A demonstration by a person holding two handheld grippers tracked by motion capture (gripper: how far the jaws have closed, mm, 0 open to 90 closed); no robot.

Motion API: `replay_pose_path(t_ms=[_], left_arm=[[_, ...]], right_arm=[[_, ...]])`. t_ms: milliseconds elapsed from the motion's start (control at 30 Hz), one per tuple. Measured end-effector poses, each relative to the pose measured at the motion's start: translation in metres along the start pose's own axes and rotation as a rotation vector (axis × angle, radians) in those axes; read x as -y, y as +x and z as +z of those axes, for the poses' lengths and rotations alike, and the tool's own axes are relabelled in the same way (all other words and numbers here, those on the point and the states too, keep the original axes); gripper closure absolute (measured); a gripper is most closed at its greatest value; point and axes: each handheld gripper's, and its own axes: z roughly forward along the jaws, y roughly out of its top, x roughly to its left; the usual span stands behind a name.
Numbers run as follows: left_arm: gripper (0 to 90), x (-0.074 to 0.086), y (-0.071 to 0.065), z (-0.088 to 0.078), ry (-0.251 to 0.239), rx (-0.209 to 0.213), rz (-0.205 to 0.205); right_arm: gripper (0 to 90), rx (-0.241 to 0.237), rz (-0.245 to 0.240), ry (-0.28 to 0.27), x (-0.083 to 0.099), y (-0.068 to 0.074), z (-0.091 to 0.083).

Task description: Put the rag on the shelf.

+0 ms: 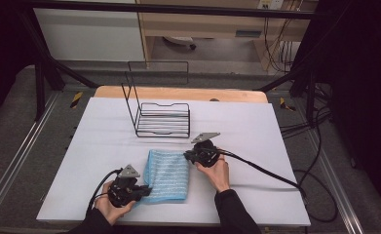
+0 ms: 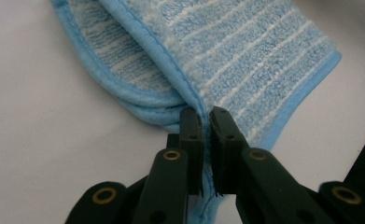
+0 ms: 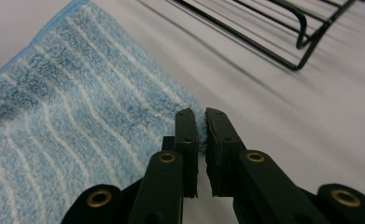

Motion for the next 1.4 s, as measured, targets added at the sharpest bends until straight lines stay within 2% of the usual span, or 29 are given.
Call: replay_pose_path(t_ms=[133,233,300,400,533,600,733,833,900,1067,1200,1333,1400], left_arm=[[79.6,0.001,0.000,-0.001,-0.009,-0.010,0.010],[69.4,-0.002,0.002,-0.007,-0.033,-0.032,0.022],[62.5,-0.003,0.004,-0.012,-0.056,-0.044,0.037],[53.8,-0.006,0.012,-0.017,-0.073,-0.067,0.050],[40.2,-0.012,0.021,-0.021,-0.083,-0.076,0.043],[33.7,-0.017,0.028,-0.024,-0.095,-0.086,0.037],[22.1,-0.029,0.041,-0.023,-0.100,-0.085,0.038],[17.0,-0.033,0.044,-0.020,-0.100,-0.090,0.046],[10.6,-0.039,0.046,-0.018,-0.101,-0.088,0.050],[7.2,-0.058,0.048,-0.013,-0.120,-0.082,0.076],[7.3,-0.069,0.051,-0.009,-0.117,-0.090,0.072],[9.6,-0.081,0.058,0.000,-0.117,-0.118,0.059],[13.0,-0.086,0.063,0.008,-0.106,-0.157,0.052]], right_arm=[[81.1,0.007,0.005,0.017,0.002,-0.001,0.008],[74.2,0.025,-0.008,-0.004,0.004,-0.001,0.009],[66.7,0.037,-0.003,-0.036,0.005,-0.001,0.004],[52.9,0.026,0.019,-0.065,0.004,-0.002,-0.006],[35.3,0.010,0.021,-0.087,0.006,-0.002,-0.021],[26.5,-0.001,0.042,-0.089,0.008,-0.002,-0.027],[15.3,-0.008,0.055,-0.082,0.015,-0.004,-0.035],[13.1,-0.010,0.060,-0.078,0.019,-0.003,-0.037],[10.1,-0.012,0.051,-0.076,0.023,-0.003,-0.039],[7.6,-0.012,0.061,-0.062,0.029,-0.002,-0.041],[6.0,-0.006,0.076,-0.053,0.035,-0.002,-0.041],[5.2,-0.003,0.082,-0.047,0.036,-0.002,-0.042],[5.2,-0.004,0.081,-0.049,0.037,-0.002,-0.043]])
